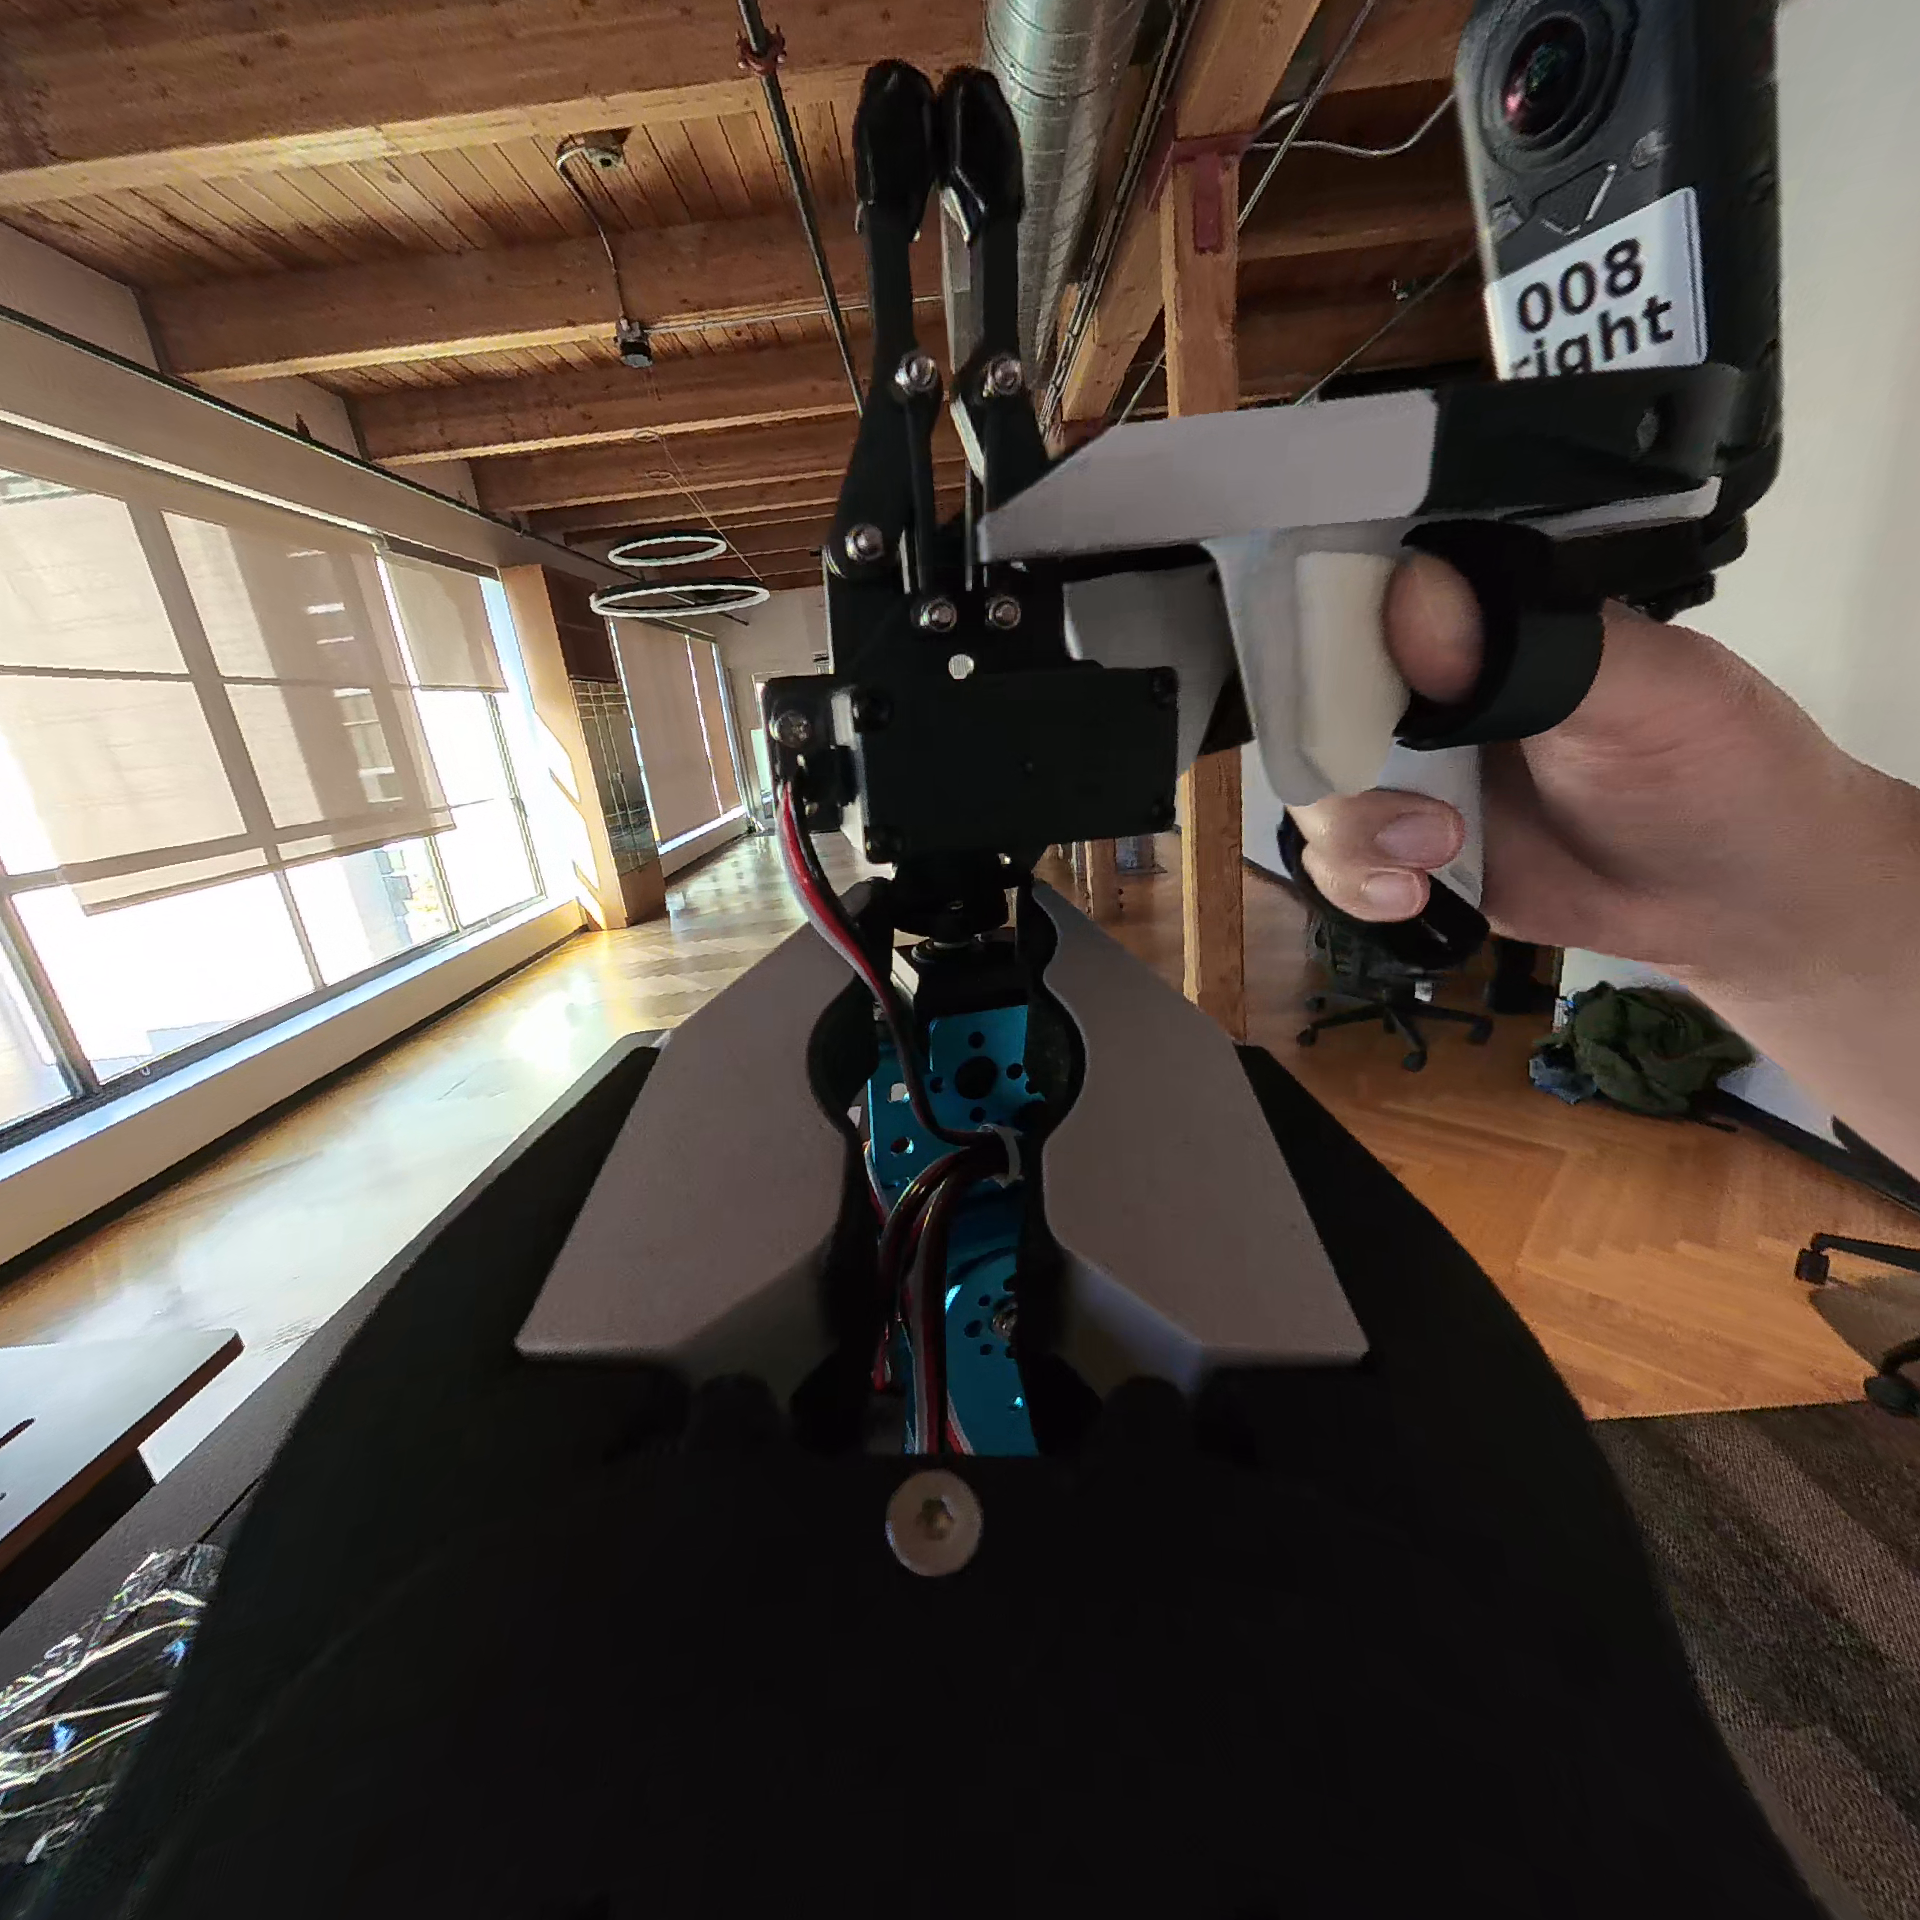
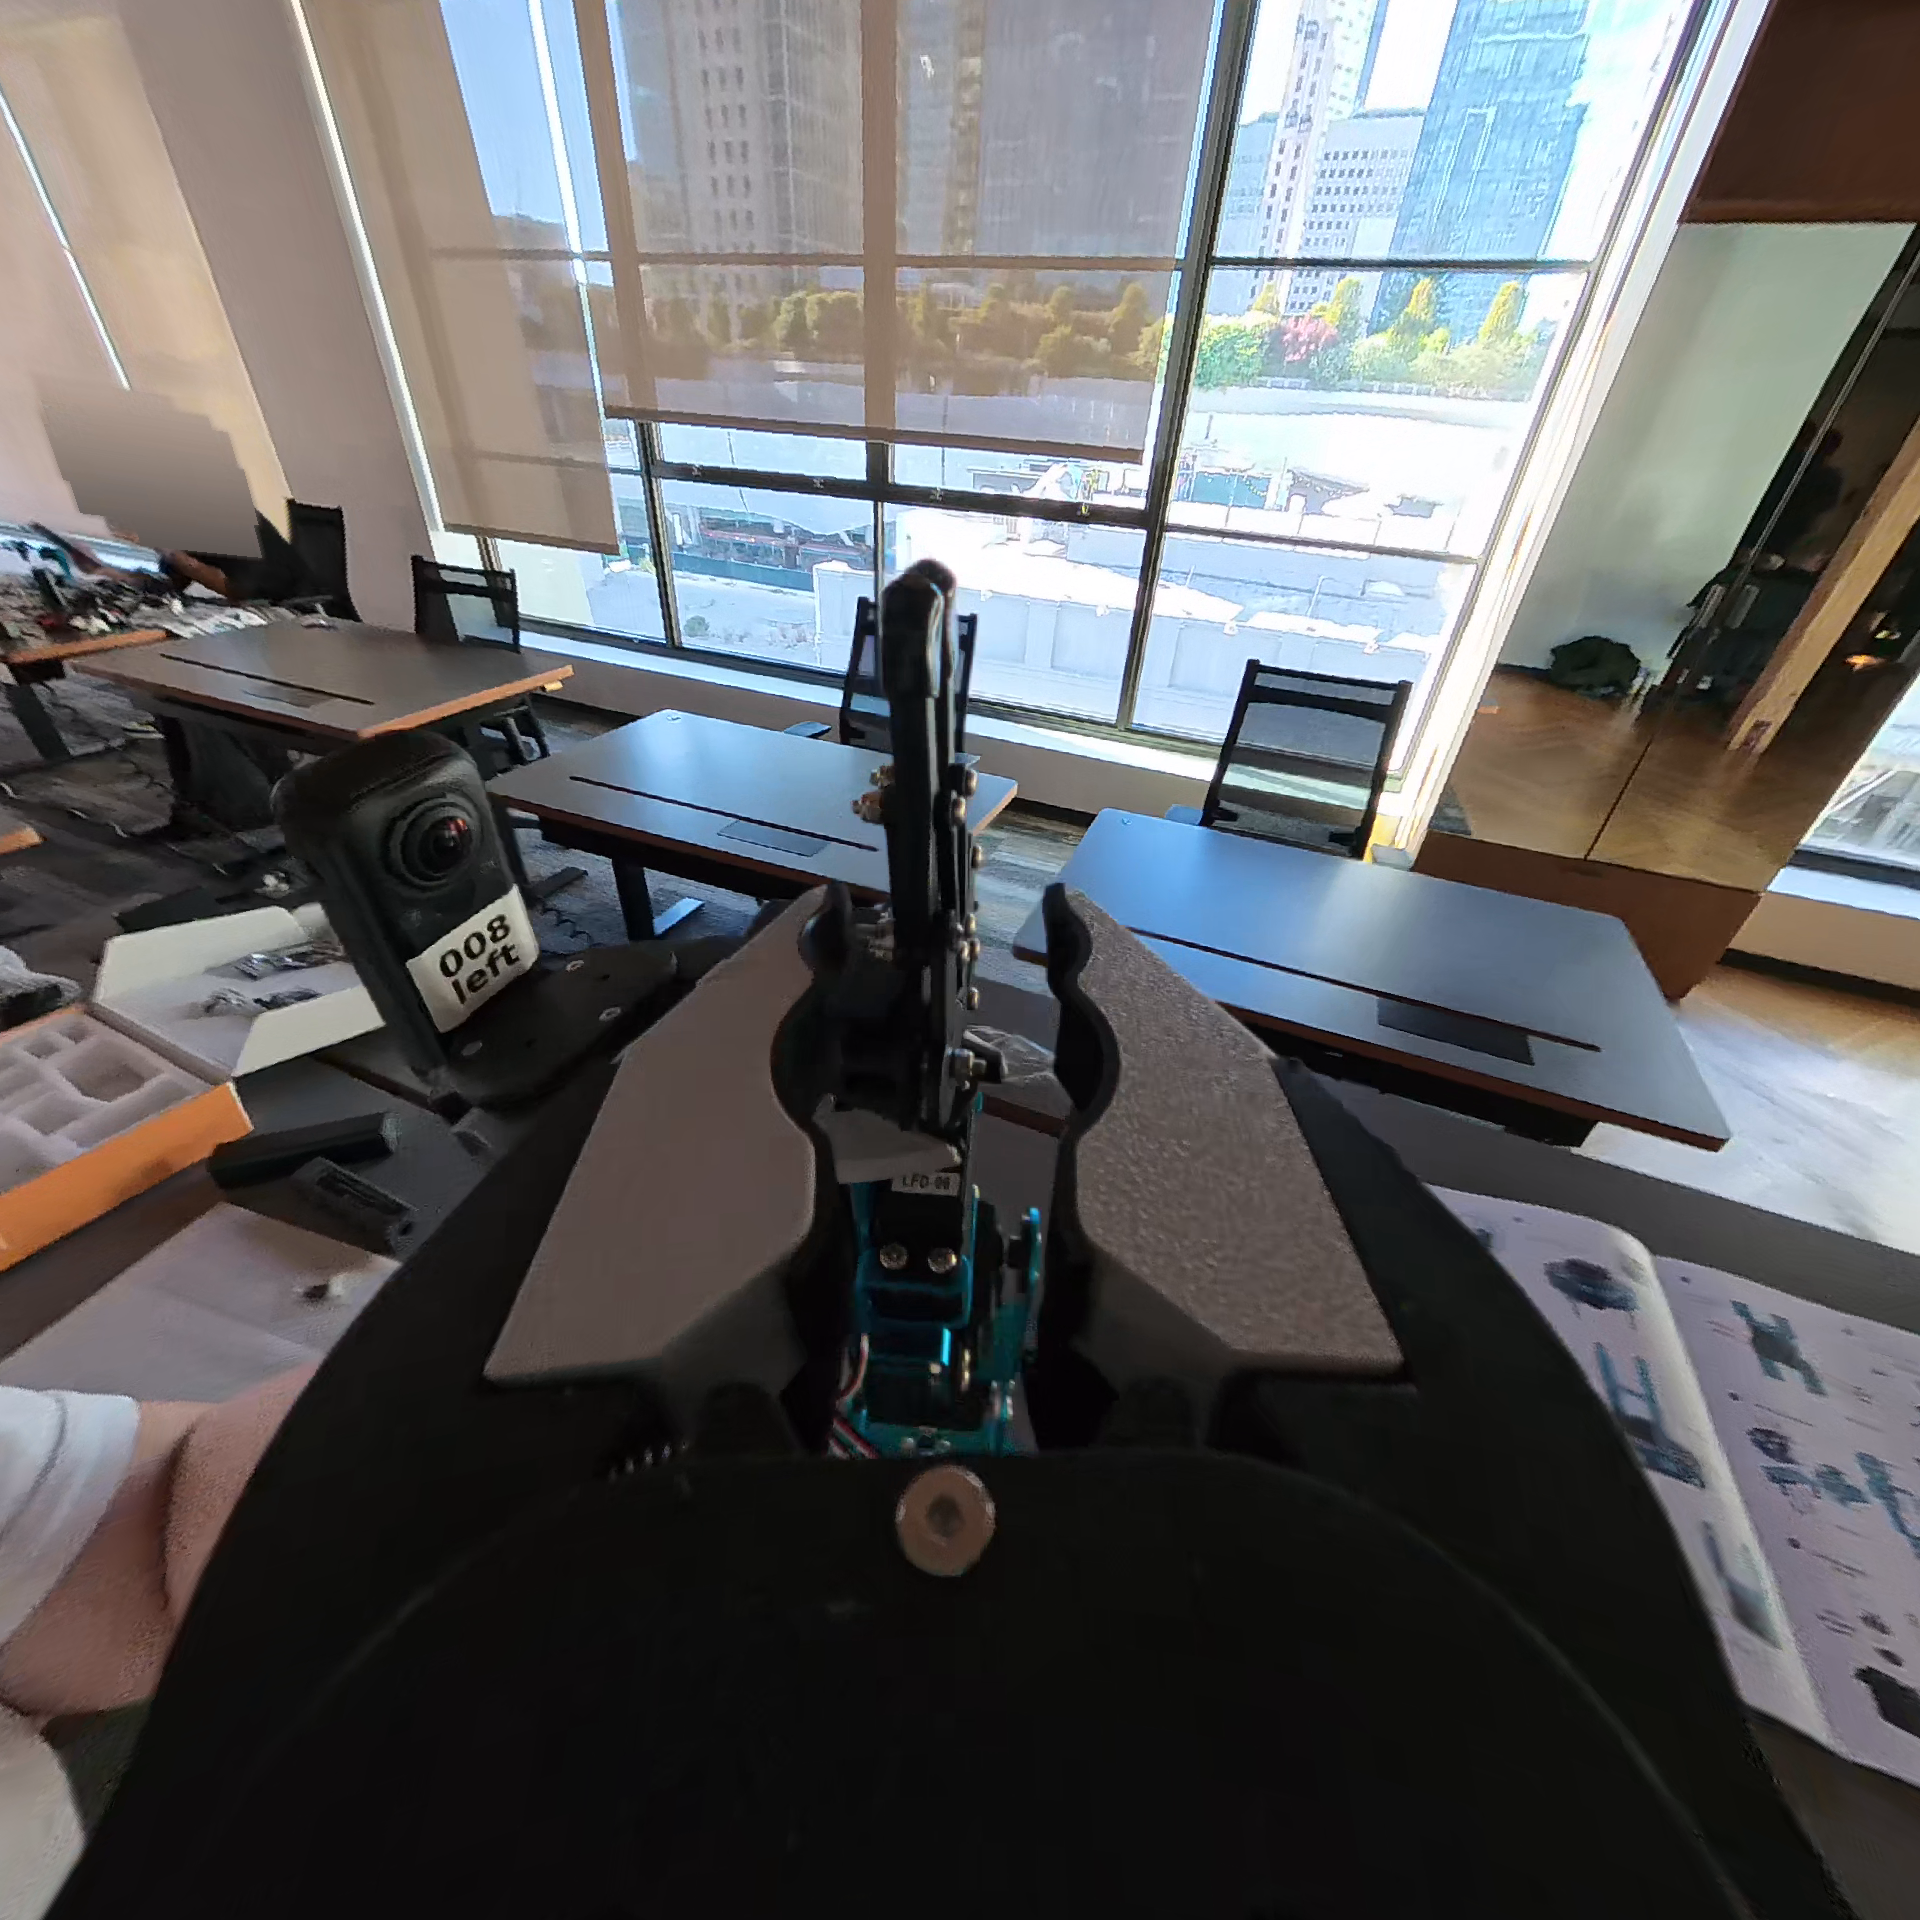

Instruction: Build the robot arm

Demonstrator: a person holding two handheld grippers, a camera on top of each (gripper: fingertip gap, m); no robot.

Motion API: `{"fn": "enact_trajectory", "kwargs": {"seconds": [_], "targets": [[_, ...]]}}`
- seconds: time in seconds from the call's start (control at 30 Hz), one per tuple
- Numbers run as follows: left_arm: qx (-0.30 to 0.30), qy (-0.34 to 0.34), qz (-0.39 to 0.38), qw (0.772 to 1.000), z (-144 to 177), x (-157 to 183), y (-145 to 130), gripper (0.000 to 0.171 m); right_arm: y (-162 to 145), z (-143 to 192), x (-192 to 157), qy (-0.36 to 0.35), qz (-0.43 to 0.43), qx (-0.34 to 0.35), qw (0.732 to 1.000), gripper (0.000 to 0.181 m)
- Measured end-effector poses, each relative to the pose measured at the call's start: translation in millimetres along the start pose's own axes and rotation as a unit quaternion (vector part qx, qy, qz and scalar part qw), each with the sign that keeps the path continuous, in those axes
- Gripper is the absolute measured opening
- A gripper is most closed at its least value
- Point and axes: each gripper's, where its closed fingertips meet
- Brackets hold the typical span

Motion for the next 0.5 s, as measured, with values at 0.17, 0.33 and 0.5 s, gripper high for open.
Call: {"fn": "enact_trajectory", "kwargs": {"seconds": [0.17,0.33,0.5], "targets": [[0.003,-0.001,0.004,1.000,0,0,0,0.021,-1,15,2,-0.021,0.015,-0.006,1.000,0.039],[0.006,-0.001,0.003,1.000,0,2,0,0.021,-14,4,2,-0.015,-0.020,-0.036,0.999,0.036],[0.007,0.003,0.003,1.000,0,1,0,0.021,-17,-2,-6,0.005,-0.030,-0.072,0.997,0.015]]}}
Point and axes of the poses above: each gripper's, where its closed fingertips meet, z back along the fingers, y out of its top, x = y × z across the jaws, and after that the axes turned 11 degrees about y, right-handed
